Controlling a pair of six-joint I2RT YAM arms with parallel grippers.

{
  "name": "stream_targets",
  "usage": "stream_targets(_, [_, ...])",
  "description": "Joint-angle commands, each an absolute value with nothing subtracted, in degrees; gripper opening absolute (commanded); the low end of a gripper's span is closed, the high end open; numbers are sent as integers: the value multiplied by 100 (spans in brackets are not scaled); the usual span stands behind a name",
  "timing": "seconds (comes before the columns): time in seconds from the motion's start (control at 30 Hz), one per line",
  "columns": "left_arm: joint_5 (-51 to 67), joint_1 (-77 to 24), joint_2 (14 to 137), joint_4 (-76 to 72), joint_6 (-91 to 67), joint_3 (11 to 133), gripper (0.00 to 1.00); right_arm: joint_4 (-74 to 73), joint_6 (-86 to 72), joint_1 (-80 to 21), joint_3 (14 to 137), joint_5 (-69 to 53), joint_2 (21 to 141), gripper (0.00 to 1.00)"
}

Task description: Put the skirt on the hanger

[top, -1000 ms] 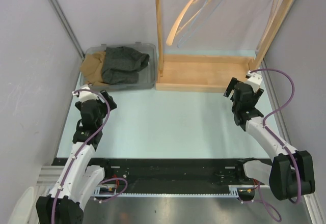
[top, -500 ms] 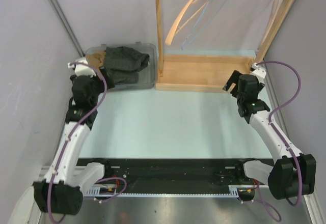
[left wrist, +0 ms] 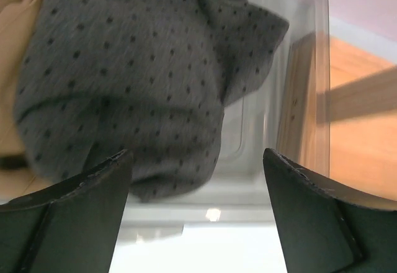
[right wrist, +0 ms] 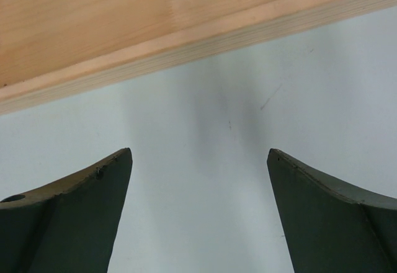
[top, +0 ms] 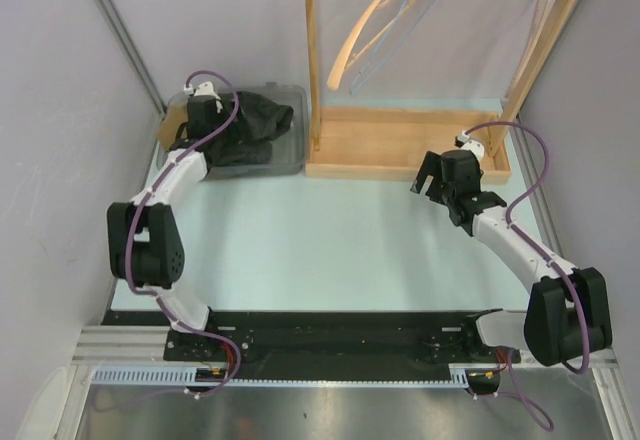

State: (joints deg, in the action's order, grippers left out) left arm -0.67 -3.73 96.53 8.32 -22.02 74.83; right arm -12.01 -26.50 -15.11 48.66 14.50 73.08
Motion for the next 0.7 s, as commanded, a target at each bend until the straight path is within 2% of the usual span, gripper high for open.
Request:
stream_targets(0.0, [44, -325, 10219, 125, -2645, 8094, 87, -1160, -2760, -1591, 5115, 1476, 7400, 95])
stream_targets(0.3, [-211, -281, 11162, 114, -2900, 8719, 81, -1318, -2637, -1591, 5510, 1766, 7874, 95])
stream_targets(0.5, [-343, -272, 11671, 316, -2988, 9131, 80, -1415, -2680, -1591, 5765, 1863, 8270, 93])
stream_targets(0.57, [-325, -272, 11838, 360, -2997, 9342, 77, -1467, -2681, -1591, 5862, 1889, 8384, 93])
stream_targets(0.67, [-264, -272, 11979, 378, -2997, 9509, 63, -1512, -2689, -1600, 5976, 1916, 8507, 92])
